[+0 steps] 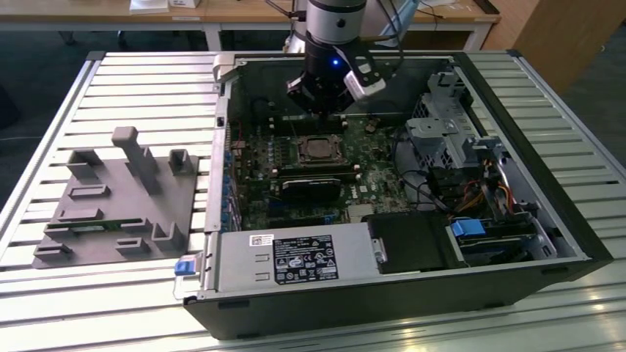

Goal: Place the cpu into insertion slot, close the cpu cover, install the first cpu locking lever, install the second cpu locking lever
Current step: 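Install the first cpu locking lever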

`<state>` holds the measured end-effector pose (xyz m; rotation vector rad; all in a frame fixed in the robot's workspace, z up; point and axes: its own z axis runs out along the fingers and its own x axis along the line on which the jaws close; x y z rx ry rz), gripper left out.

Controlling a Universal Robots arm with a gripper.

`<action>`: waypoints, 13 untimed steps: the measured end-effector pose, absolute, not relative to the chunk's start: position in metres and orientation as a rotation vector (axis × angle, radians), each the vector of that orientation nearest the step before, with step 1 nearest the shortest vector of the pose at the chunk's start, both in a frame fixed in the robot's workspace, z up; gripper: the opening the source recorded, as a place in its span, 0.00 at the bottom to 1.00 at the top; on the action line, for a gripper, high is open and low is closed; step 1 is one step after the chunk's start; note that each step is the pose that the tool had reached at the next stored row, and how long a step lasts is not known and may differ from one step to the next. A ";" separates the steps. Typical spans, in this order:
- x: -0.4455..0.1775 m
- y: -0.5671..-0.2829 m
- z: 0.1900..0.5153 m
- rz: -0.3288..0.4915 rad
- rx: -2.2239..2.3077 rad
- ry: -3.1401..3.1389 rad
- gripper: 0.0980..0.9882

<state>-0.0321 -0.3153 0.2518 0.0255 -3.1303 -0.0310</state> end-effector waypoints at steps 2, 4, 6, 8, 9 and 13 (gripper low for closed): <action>-0.035 -0.315 0.252 -0.031 0.026 -3.132 0.01; -0.038 -0.315 0.252 -0.031 0.026 -3.132 0.01; -0.041 -0.315 0.252 -0.031 0.026 -3.133 0.01; -0.045 -0.315 0.252 -0.031 0.026 -3.136 0.01; -0.047 -0.315 0.252 -0.031 0.026 -3.138 0.01; -0.054 -0.315 0.252 -0.031 0.027 -3.153 0.01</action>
